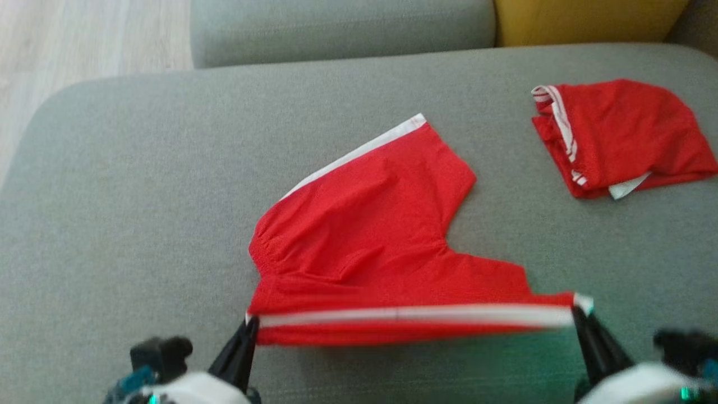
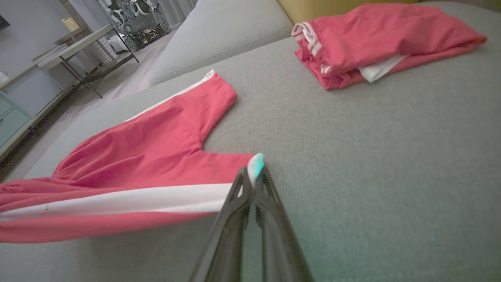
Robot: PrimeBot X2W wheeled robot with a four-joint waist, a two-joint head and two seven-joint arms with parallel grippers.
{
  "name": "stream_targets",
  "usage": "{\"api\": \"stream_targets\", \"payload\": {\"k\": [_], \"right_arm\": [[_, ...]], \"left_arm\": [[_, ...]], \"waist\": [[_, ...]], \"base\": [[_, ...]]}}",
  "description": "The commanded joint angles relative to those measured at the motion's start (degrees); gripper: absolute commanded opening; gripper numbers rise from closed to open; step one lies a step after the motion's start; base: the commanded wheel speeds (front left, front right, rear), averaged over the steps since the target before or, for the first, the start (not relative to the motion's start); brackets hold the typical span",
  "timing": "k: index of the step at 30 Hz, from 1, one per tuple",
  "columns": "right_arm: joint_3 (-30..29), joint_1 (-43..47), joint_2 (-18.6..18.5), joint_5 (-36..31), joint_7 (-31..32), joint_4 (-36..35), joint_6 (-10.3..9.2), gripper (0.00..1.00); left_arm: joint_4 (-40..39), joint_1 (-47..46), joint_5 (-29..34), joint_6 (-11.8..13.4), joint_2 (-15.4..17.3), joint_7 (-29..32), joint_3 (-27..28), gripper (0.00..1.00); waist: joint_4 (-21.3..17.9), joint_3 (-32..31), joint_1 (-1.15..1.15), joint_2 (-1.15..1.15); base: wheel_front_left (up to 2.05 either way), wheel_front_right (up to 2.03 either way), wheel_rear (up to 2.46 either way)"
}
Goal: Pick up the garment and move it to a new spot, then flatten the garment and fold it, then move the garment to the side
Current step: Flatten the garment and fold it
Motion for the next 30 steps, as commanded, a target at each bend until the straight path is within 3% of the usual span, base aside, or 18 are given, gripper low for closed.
{"api": "stream_targets", "payload": {"k": [1, 8, 17, 29, 30], "right_arm": [[-0.1, -6.1, -1.0, -0.9, 0.2, -1.5, -0.05, 0.0], [2.8, -25.0, -5.3, -0.5, 1.2, 5.7, -0.05, 0.0], [10.4, -49.0, -10.9, 4.4, -1.9, 24.9, -0.05, 0.0], [22.3, -68.3, -12.7, 10.4, -9.0, 48.4, -0.05, 0.0], [23.0, -69.0, -12.6, 10.9, -9.7, 49.9, -0.05, 0.11]], "left_arm": [[-2.0, -4.9, 0.4, 0.7, 1.4, 0.3, 3.1, 0.0], [0.1, -14.3, -0.5, -0.9, 1.2, 3.4, 2.8, 0.0], [7.2, -27.8, -3.4, -4.9, -2.5, 4.1, 2.2, 0.0], [20.7, -39.2, -4.6, -10.0, -6.1, 0.4, 0.7, 0.0], [21.7, -39.8, -4.3, -10.2, -6.2, 0.0, 0.4, 0.0]], "waist": [[0.5, 1.3, 0.0, 0.0], [3.0, 7.2, 0.0, 0.0], [8.0, 14.9, 0.0, 0.0], [11.4, 20.5, 0.0, 0.0], [11.5, 20.6, 0.0, 0.0]], "base": [[0.0, 0.0, 0.0], [0.0, 0.0, 0.0], [0.0, 0.0, 0.0], [0.0, 0.0, 0.0], [0.0, 0.0, 0.0]]}}
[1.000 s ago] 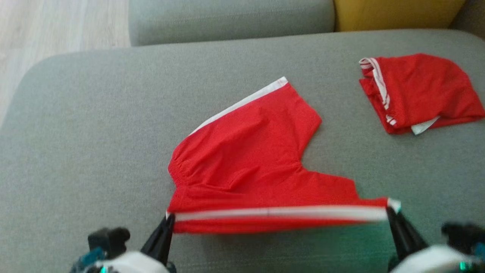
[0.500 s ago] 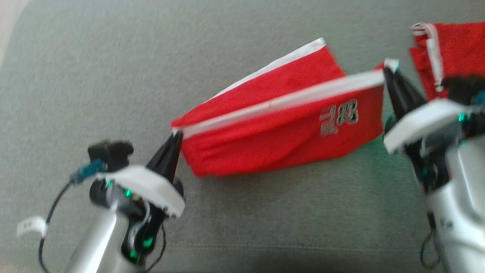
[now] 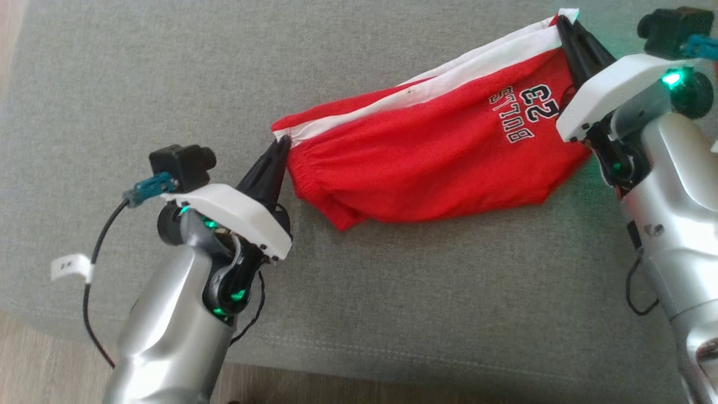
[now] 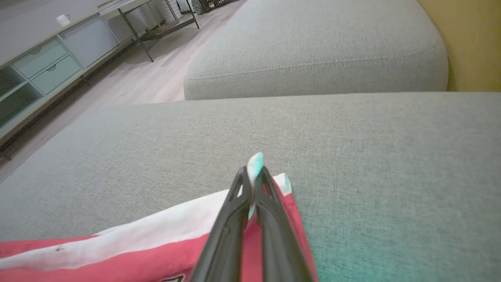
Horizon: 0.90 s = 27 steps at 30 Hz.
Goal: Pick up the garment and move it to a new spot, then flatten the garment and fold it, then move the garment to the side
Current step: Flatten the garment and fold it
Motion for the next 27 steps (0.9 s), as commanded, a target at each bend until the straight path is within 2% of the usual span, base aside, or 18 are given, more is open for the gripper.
{"api": "stream_targets", "payload": {"k": [1, 2, 3, 4, 11, 17, 21, 27], "right_arm": [[1.5, -1.6, 0.3, 0.8, -1.4, -0.1, -0.05, 0.4], [2.2, -2.1, 0.5, 1.3, -1.9, 1.1, -0.05, 1.0], [3.0, -2.5, 0.6, 1.7, -2.5, 2.2, -0.05, 1.0], [3.7, -2.9, 0.6, 2.1, -3.2, 3.1, -0.05, 1.0], [8.2, -3.7, 1.8, 5.2, -10.8, 5.3, -0.05, 1.0], [8.8, -1.6, 1.2, 3.3, -17.4, 4.2, -0.05, 1.0], [5.5, 2.3, 0.9, -0.4, -18.4, 0.0, -0.05, 1.0], [-2.9, 13.2, 0.7, -7.3, -18.5, -11.3, -0.05, 1.0]], "left_arm": [[-0.6, -2.3, 0.2, -0.4, 0.8, -0.9, 1.4, 0.0], [0.1, -2.6, 0.0, -0.7, 0.6, -1.1, 1.3, 0.16], [0.8, -2.8, 0.0, -0.8, 0.4, -1.5, 1.2, 0.62], [1.4, -2.9, 0.1, -0.9, 0.4, -1.8, 1.0, 1.0], [2.1, -0.9, 1.8, 0.5, 1.0, -5.9, 1.1, 1.0], [-1.8, 2.3, 6.2, 4.5, 2.8, -12.9, 2.0, 1.0], [-5.4, 4.5, 9.6, 7.2, 4.3, -15.2, 2.7, 1.0], [-10.5, 7.5, 13.6, 9.8, 6.7, -16.3, 3.6, 1.0]], "waist": [[0.2, 0.4, 0.0, 0.0], [0.1, 0.5, 0.0, 0.0], [0.0, 0.5, 0.0, 0.0], [-0.1, 0.4, 0.0, 0.0], [-2.3, -1.6, 0.0, 0.0], [-4.2, -5.2, 0.0, 0.0], [-5.7, -7.7, 0.0, 0.0], [-7.5, -10.5, 0.0, 0.0]], "base": [[0.0, 0.0, 0.0], [0.0, 0.0, 0.0], [0.0, 0.0, 0.0], [0.0, 0.0, 0.0], [0.0, 0.0, 0.0], [0.0, 0.0, 0.0], [0.0, 0.0, 0.0], [0.0, 0.0, 0.0]]}}
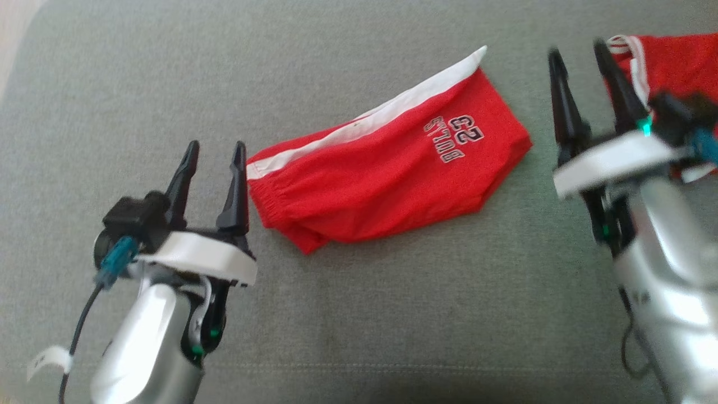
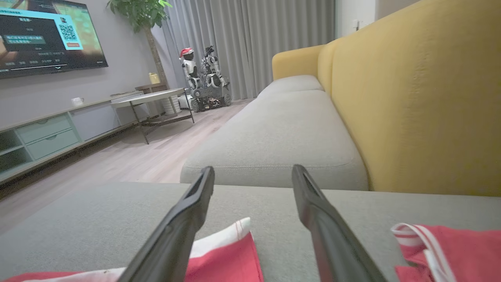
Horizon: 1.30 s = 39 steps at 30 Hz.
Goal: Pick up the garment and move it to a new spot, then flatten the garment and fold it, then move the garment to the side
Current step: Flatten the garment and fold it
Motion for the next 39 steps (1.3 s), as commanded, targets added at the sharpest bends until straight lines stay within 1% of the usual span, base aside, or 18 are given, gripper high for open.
{"api": "stream_targets", "payload": {"k": [1, 2, 5, 6, 11, 14, 18, 24, 33, 39], "right_arm": [[-0.8, 2.9, 0.2, -1.5, -0.6, -3.9, -0.05, 1.0], [-0.8, 2.9, 0.2, -1.5, -0.6, -3.9, -0.05, 1.0], [-5.0, 11.0, 0.9, -5.0, 1.2, -11.2, -0.05, 1.0], [-5.0, 11.0, 0.9, -5.0, 1.2, -11.2, -0.05, 1.0], [-9.3, 19.9, 3.2, -8.3, 6.0, -20.5, -0.05, 1.0], [-10.7, 23.1, 4.3, -9.5, 8.6, -25.0, -0.05, 1.0], [-11.6, 25.2, 5.4, -10.3, 11.1, -28.9, -0.05, 1.0], [-12.4, 26.5, 5.9, -10.7, 13.1, -31.7, -0.05, 1.0], [-12.5, 26.4, 5.7, -10.7, 14.2, -32.7, -0.05, 1.0], [-12.9, 24.0, 4.4, -10.5, 15.0, -32.8, -0.05, 1.0]], "left_arm": [[-2.7, 0.1, 0.9, 0.6, 1.9, -0.8, 2.6, 1.0], [-2.7, 0.1, 0.9, 0.6, 1.9, -0.8, 2.6, 1.0], [-4.6, 2.7, 1.9, 1.5, 3.3, -0.9, 2.7, 1.0], [-4.6, 2.7, 1.9, 1.5, 3.3, -0.9, 2.7, 1.0], [-6.0, 5.6, 2.8, 2.6, 4.6, -0.3, 2.3, 1.0], [-6.4, 6.4, 2.7, 2.9, 4.7, 0.1, 2.1, 1.0], [-6.2, 6.6, 2.4, 2.9, 4.7, 0.3, 1.9, 1.0], [-5.6, 6.1, 2.0, 2.7, 4.8, 0.5, 1.7, 1.0], [-5.0, 5.0, 1.8, 2.6, 4.9, 0.4, 1.4, 1.0], [-5.3, 3.7, 2.1, 2.4, 4.9, 0.2, 1.1, 1.0]], "waist": [[-1.0, -1.4, 0.0, 0.0], [-1.0, -1.4, 0.0, 0.0], [-1.8, -2.9, 0.0, 0.0], [-1.8, -2.9, 0.0, 0.0], [-2.2, -4.1, 0.0, 0.0], [-2.3, -4.3, 0.0, 0.0], [-2.2, -4.5, 0.0, 0.0], [-1.6, -4.4, 0.0, 0.0], [-1.4, -4.0, 0.0, 0.0], [-0.8, -2.4, 0.0, 0.0]], "base": [[0.0, 0.0, 0.0], [0.0, 0.0, 0.0], [0.0, 0.0, 0.0], [0.0, 0.0, 0.0], [0.0, 0.0, 0.0], [0.0, 0.0, 0.0], [0.0, 0.0, 0.0], [0.0, 0.0, 0.0], [0.0, 0.0, 0.0], [0.0, 0.0, 0.0]]}}
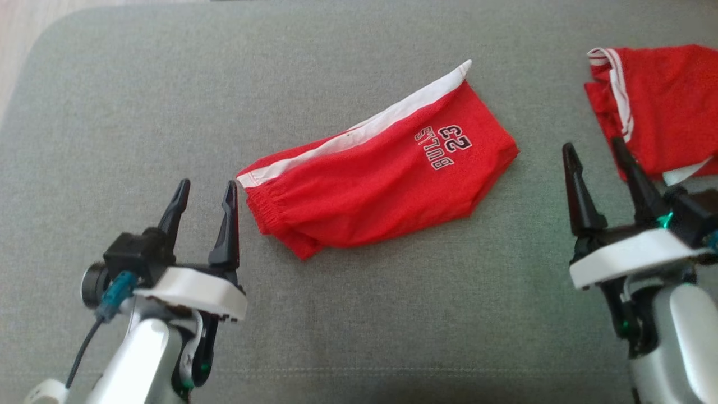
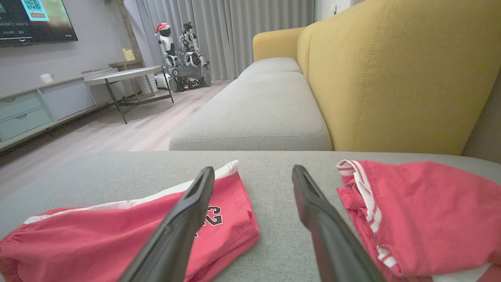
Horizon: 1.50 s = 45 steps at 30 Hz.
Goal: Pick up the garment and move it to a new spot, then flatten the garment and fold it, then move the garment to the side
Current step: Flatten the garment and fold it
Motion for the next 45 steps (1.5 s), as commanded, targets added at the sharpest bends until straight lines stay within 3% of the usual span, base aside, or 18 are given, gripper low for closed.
{"api": "stream_targets", "payload": {"k": [1, 6, 11, 12, 19, 24, 25, 26, 35, 45], "right_arm": [[0.9, -3.6, -1.3, 0.0, 0.3, -1.8, -0.05, 1.0], [2.1, -12.0, -3.3, 0.8, 1.2, 4.3, -0.05, 1.0], [5.4, -21.0, -4.5, 1.7, 1.6, 16.3, -0.05, 1.0], [5.4, -21.0, -4.5, 1.7, 1.6, 16.3, -0.05, 1.0], [9.6, -28.1, -4.0, 3.6, 0.4, 35.5, -0.05, 1.0], [10.3, -28.2, -2.7, 5.1, -0.1, 42.1, -0.05, 1.0], [10.5, -28.0, -2.4, 5.3, -0.2, 42.8, -0.05, 0.56], [10.8, -27.7, -2.1, 5.7, -0.2, 43.5, -0.05, 0.0], [11.1, -24.4, -0.1, 9.4, -4.8, 43.6, -0.05, 0.0], [6.5, -11.1, 1.6, 11.3, -8.8, 35.4, -0.05, 0.0]], "left_arm": [[-1.9, -3.4, 0.2, -0.1, 1.4, -0.4, 1.9, 1.0], [-2.1, -6.4, 0.7, -0.7, 0.9, -0.5, 1.2, 1.0], [-1.7, -9.6, 1.1, -1.7, 0.0, -0.9, 0.4, 1.0], [-1.7, -9.6, 1.1, -1.7, 0.0, -0.9, 0.4, 1.0], [0.5, -12.4, 1.9, -2.9, -1.7, -1.5, -0.5, 1.0], [1.1, -12.3, 2.2, -3.1, -2.0, -1.7, -0.1, 1.0], [1.1, -12.2, 2.3, -3.1, -2.0, -1.7, 0.1, 1.0], [1.1, -12.0, 2.3, -3.0, -1.9, -1.7, 0.3, 1.0], [1.2, -10.6, 2.5, -2.9, -1.5, -1.8, 1.6, 1.0], [0.9, -7.3, 2.2, -2.4, -0.9, -1.8, 2.1, 1.0]], "waist": [[0.3, 0.9, 0.0, 0.0], [1.9, 4.1, 0.0, 0.0], [4.2, 7.4, 0.0, 0.0], [4.2, 7.4, 0.0, 0.0], [6.3, 9.7, 0.0, 0.0], [6.0, 9.8, 0.0, 0.0], [5.9, 9.7, 0.0, 0.0], [5.6, 9.7, 0.0, 0.0], [3.4, 7.8, 0.0, 0.0], [0.6, 4.3, 0.0, 0.0]], "base": [[0.0, 0.0, 0.0], [0.0, 0.0, 0.0], [0.0, 0.0, 0.0], [0.0, 0.0, 0.0], [0.0, 0.0, 0.0], [0.0, 0.0, 0.0], [0.0, 0.0, 0.0], [0.0, 0.0, 0.0], [0.0, 0.0, 0.0], [0.0, 0.0, 0.0]]}}
